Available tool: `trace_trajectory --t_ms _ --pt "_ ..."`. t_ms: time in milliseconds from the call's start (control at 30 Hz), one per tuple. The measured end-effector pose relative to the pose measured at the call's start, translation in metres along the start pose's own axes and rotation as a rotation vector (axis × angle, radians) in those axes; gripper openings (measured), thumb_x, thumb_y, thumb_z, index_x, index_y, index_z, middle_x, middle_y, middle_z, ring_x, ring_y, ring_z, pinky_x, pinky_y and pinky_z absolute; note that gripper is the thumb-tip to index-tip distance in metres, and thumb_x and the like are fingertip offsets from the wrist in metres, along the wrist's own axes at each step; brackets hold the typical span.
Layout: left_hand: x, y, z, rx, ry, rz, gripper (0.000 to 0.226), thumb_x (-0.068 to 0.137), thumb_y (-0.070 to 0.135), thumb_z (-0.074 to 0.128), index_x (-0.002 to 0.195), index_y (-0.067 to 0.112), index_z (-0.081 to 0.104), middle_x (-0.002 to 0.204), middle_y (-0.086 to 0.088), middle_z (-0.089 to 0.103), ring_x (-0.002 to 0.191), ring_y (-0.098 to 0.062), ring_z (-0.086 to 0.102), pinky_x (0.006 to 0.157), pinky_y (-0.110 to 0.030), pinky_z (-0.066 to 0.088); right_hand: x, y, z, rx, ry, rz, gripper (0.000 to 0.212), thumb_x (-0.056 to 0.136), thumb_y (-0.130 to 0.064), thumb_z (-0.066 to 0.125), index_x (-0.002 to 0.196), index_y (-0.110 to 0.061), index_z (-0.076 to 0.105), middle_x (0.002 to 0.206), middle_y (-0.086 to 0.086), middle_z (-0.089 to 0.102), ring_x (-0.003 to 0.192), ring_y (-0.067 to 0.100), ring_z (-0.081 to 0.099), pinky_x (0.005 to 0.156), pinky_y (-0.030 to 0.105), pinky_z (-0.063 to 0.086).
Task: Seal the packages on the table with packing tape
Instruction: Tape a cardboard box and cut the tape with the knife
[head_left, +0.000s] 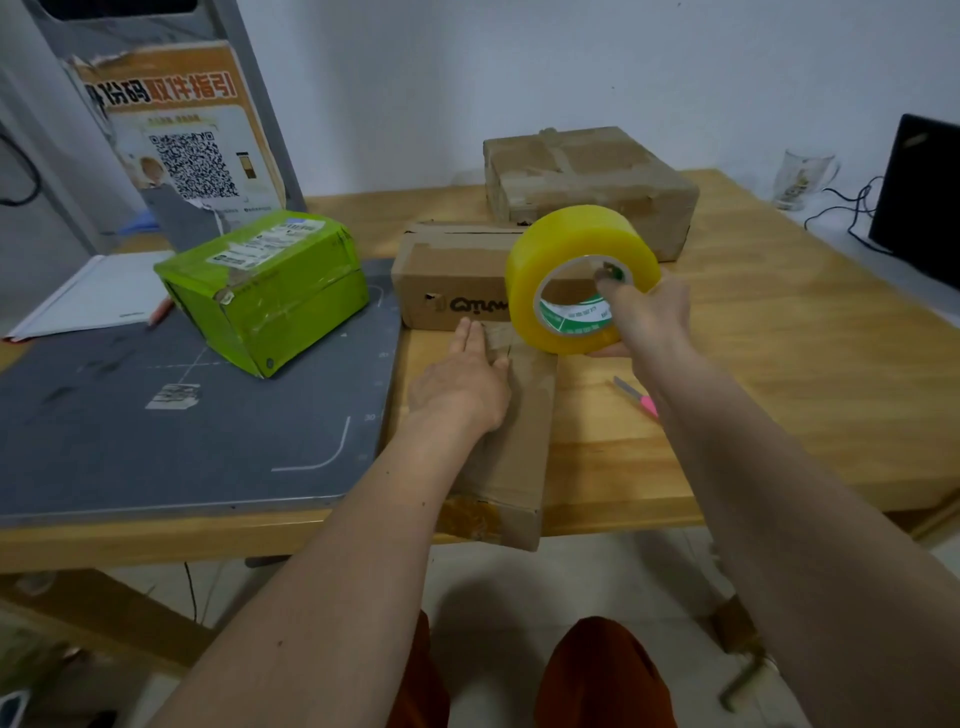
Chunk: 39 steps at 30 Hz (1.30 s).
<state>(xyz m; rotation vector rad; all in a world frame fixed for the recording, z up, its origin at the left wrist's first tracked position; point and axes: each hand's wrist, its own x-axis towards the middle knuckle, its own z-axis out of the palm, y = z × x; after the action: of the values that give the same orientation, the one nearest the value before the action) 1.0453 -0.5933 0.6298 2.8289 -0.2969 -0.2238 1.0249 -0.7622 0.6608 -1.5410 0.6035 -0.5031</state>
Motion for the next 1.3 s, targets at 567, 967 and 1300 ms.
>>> trace_trajectory --t_ms 567,967,1300 --pt "0.002 -0.003 0.004 -0.005 0.017 -0.047 0.065 0.102 0.053 0.021 0.157 0.028 -0.003 0.164 0.011 -0.008 0.144 -0.032 0.028 0.111 -0.046 0.029 0.008 0.012 -0.032 -0.050 0.055 -0.056 0.029 0.085 -0.020 0.071 0.112 -0.016 0.064 0.110 0.011 0.065 0.091 0.029 0.066 0.047 0.035 0.058" --pt "0.003 0.007 0.002 0.266 0.015 0.205 0.089 0.090 0.075 0.008 0.156 0.015 -0.003 0.163 0.000 -0.014 0.150 -0.020 -0.012 0.120 -0.048 -0.008 0.006 0.032 -0.027 -0.014 0.149 -0.074 0.019 0.084 -0.021 0.072 0.101 -0.014 0.066 0.091 0.004 0.066 0.085 0.021 0.063 0.061 0.026 0.045" --pt "0.011 0.015 0.006 0.231 -0.048 0.217 0.116 0.075 0.080 0.042 0.156 0.014 -0.009 0.162 -0.014 -0.016 0.150 -0.028 -0.015 0.120 -0.042 -0.003 0.001 0.041 -0.032 0.159 0.091 0.119 0.028 0.081 -0.010 0.076 0.104 -0.016 0.061 0.091 0.003 0.065 0.077 0.021 0.067 0.047 0.034 0.058"
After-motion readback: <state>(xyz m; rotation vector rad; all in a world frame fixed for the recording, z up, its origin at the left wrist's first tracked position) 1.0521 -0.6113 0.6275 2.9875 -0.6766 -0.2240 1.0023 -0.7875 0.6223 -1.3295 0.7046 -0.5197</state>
